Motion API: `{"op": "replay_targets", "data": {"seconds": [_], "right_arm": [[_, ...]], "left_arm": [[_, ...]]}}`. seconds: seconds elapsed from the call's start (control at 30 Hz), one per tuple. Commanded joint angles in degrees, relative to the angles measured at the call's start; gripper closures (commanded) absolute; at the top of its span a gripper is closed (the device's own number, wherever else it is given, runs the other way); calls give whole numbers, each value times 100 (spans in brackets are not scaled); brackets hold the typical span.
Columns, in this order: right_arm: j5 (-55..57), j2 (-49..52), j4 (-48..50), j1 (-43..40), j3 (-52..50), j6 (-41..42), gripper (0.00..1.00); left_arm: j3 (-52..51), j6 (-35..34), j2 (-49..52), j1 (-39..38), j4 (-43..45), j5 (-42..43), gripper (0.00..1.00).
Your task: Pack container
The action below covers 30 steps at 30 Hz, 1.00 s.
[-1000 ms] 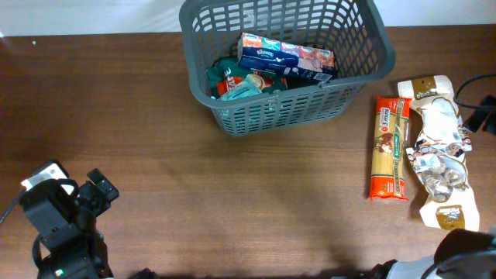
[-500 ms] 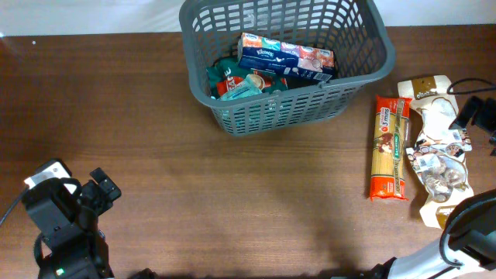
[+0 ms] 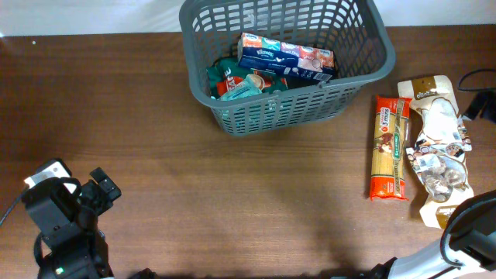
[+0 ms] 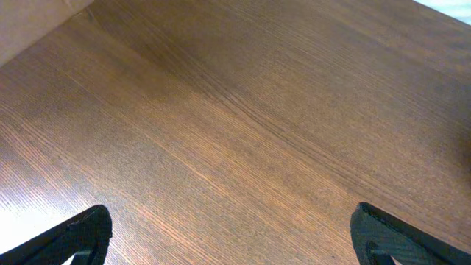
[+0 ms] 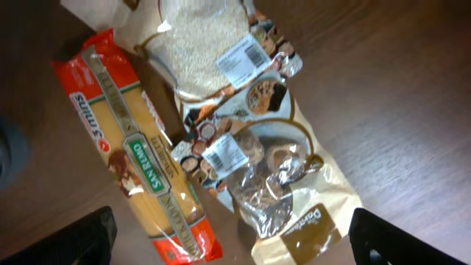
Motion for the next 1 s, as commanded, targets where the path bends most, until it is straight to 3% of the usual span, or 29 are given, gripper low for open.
{"op": "replay_targets", "data": {"seconds": [0.0,0.43,0.8,0.97], "right_arm": [[-48,-11,205,7,105,-262,1],[-107,122,898,905,157,-745,1],[-39,256,1329,1390,1386,-549,1],[-529,579,1209,1384,1980,-262,1]], "left_arm": [[-22,-52,2,-28,17,-63,1],[-22,-52,2,-28,22,-63,1],[-22,-52,2,-28,11,-61,1],[-22,-52,2,-28,11,-61,1]]}}
